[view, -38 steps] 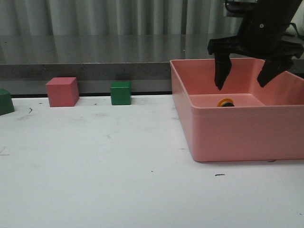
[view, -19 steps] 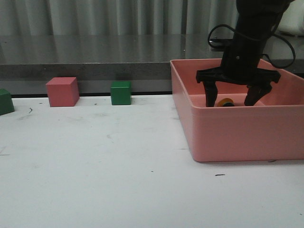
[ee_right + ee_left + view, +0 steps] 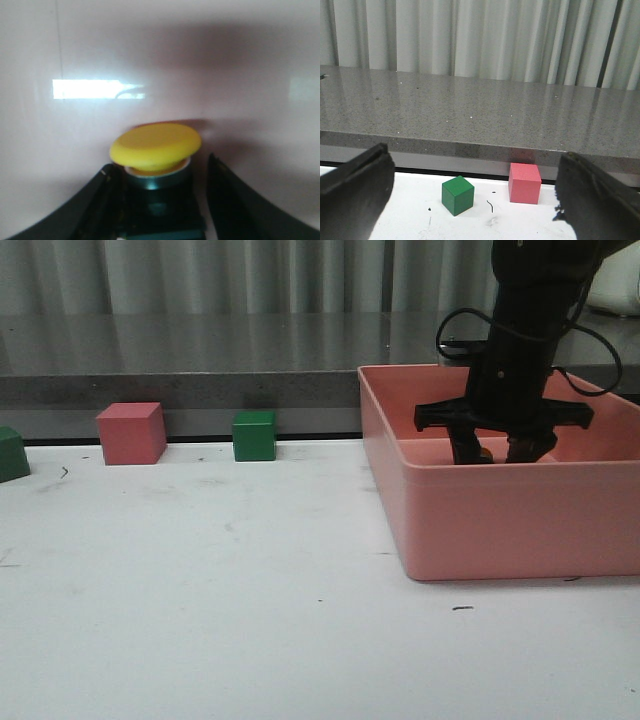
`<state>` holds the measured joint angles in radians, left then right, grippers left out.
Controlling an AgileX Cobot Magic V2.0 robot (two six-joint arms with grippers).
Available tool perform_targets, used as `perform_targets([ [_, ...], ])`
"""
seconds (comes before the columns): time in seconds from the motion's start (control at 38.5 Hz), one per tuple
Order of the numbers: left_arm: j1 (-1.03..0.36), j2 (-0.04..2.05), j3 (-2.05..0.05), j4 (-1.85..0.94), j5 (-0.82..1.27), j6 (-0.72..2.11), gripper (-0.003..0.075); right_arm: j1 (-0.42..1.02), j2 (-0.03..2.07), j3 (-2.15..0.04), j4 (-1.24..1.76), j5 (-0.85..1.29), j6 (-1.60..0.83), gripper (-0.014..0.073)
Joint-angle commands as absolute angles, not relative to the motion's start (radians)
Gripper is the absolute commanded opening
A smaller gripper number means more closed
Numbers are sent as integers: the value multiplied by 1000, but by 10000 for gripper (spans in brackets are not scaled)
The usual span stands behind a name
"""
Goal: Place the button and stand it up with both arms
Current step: 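Lower the right gripper into the pink bin around the yellow button, then close the right gripper on the button body and lift it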
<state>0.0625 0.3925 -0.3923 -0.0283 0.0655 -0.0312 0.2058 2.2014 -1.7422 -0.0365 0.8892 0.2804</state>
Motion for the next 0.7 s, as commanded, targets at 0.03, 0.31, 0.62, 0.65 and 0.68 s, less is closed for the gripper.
perform_targets([
  [0.03, 63, 406, -427, -30, -19, -41, 617, 202, 2140, -1773, -50, 886, 274, 290],
  [0.31, 63, 406, -427, -30, -19, -41, 617, 202, 2128, -1773, -50, 883, 274, 171],
  [0.62, 63, 406, -427, -30, -19, -41, 617, 208, 2004, -1773, -50, 885, 274, 171],
  [0.65, 63, 406, -427, -30, -19, -41, 617, 208, 1992, -1773, -49, 885, 274, 171],
  [0.68, 63, 406, -427, -30, -19, -41, 617, 208, 1982, -1773, -49, 885, 274, 171],
])
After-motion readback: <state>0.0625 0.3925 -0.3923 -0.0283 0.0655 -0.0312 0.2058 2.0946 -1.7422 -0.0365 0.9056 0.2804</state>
